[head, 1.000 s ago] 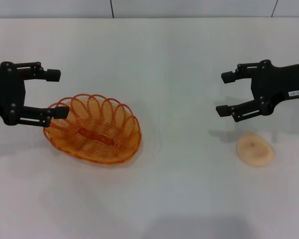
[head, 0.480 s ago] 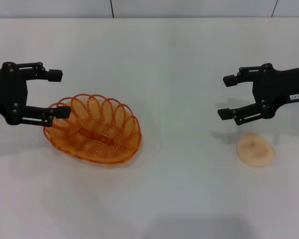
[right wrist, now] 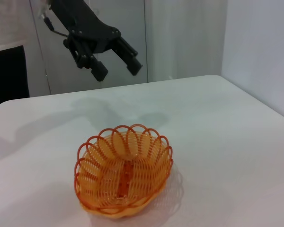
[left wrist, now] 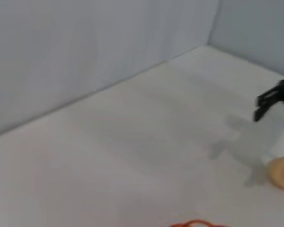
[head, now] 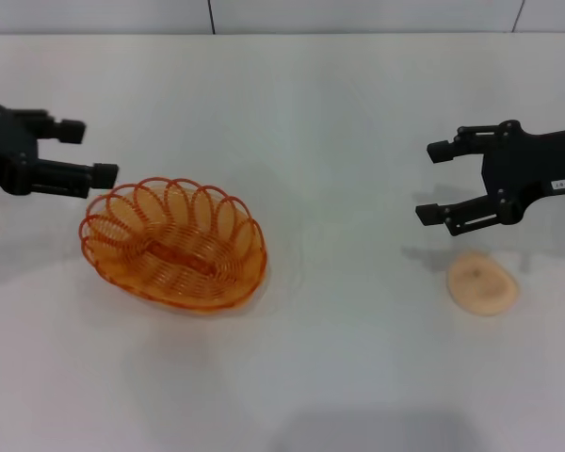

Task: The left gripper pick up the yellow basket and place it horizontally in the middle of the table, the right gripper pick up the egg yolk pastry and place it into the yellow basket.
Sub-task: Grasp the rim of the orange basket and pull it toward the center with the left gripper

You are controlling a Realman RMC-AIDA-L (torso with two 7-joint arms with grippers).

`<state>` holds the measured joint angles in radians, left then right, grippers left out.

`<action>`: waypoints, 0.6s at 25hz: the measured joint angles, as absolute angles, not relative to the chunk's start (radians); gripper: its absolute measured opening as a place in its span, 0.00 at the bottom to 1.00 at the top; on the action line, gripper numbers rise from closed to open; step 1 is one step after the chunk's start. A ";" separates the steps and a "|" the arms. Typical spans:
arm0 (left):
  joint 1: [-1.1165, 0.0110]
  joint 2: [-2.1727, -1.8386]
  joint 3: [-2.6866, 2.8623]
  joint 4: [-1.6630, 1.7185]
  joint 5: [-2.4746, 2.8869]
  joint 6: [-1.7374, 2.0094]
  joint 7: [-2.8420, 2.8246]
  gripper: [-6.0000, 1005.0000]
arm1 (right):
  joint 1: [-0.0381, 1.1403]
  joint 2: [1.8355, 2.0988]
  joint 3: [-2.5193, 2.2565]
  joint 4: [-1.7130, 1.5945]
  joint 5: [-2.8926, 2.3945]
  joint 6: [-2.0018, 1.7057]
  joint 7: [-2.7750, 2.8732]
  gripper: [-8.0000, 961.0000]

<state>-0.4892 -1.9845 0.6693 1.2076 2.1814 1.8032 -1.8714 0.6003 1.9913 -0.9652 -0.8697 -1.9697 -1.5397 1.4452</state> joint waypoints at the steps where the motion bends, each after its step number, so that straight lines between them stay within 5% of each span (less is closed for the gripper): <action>1: -0.493 -1.984 0.669 1.223 2.198 1.806 -1.912 0.85 | 0.600 1.991 -0.965 -0.870 -1.970 -1.539 1.445 0.91; 8: -0.557 -1.947 0.683 1.253 2.380 1.819 -2.202 0.85 | 0.605 1.992 -0.971 -0.870 -1.969 -1.530 1.442 0.91; 15: -0.591 -1.961 0.797 1.237 2.562 1.760 -2.242 0.85 | 0.609 2.003 -0.972 -0.877 -1.969 -1.533 1.436 0.91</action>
<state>-0.5915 -1.9609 0.7974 1.2368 2.5624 1.7601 -2.2416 0.6087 2.0026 -0.9724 -0.8774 -1.9691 -1.5326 1.4357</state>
